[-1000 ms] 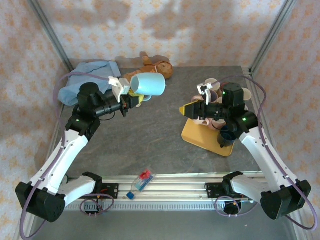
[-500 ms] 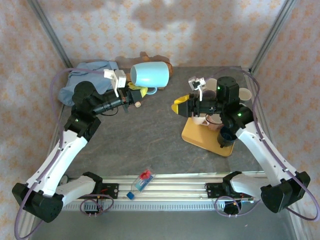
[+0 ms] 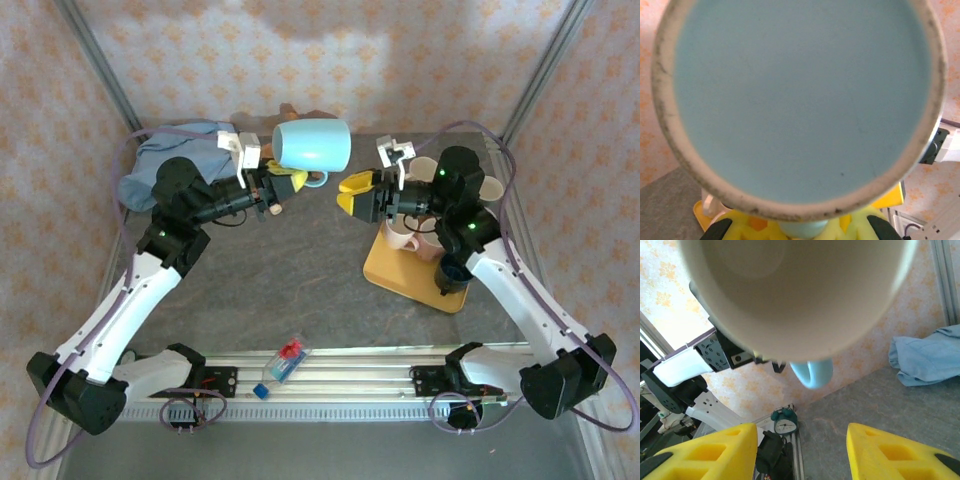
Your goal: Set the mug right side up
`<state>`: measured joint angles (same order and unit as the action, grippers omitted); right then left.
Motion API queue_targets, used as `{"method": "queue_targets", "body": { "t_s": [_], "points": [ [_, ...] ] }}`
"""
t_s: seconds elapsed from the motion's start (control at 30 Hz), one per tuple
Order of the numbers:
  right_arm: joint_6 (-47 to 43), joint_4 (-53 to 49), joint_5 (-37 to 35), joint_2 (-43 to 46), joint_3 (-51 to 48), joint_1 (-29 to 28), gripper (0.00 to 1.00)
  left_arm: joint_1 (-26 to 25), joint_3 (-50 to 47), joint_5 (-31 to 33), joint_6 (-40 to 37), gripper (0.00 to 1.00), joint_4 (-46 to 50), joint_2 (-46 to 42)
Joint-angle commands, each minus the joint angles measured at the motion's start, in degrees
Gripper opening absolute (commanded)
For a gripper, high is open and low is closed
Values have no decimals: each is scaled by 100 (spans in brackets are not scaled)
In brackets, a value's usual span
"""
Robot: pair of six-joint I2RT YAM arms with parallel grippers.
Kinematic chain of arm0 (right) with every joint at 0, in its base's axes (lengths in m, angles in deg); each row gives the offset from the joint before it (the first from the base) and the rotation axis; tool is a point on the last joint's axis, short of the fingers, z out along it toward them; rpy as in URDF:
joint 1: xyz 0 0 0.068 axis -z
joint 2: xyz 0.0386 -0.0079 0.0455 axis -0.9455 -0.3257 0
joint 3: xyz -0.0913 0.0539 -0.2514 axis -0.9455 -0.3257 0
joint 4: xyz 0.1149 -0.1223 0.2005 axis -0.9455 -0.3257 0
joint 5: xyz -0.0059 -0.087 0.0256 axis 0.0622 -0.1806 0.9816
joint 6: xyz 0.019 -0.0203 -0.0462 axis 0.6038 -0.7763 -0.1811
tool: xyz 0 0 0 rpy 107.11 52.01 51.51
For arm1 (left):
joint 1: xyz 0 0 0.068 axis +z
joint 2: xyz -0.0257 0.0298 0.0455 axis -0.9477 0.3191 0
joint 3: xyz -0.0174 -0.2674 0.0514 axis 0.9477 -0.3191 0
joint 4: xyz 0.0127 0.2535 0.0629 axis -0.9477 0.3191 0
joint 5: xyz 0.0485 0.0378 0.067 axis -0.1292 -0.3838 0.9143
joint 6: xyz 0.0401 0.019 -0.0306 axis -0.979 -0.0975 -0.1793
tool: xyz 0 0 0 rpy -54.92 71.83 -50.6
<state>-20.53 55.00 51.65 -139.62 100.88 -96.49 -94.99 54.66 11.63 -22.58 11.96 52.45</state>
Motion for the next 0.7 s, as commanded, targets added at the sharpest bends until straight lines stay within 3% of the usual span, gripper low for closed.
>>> {"method": "queue_targets", "body": {
  "t_s": [0.0,0.67],
  "points": [
    [239,720,65,9,51,-73,50,-156,247,41,65,0,-654,-75],
    [1512,2584,-853,8,-460,-333,47,-533,-17,776,504,0,-1346,-97]
  ]
}}
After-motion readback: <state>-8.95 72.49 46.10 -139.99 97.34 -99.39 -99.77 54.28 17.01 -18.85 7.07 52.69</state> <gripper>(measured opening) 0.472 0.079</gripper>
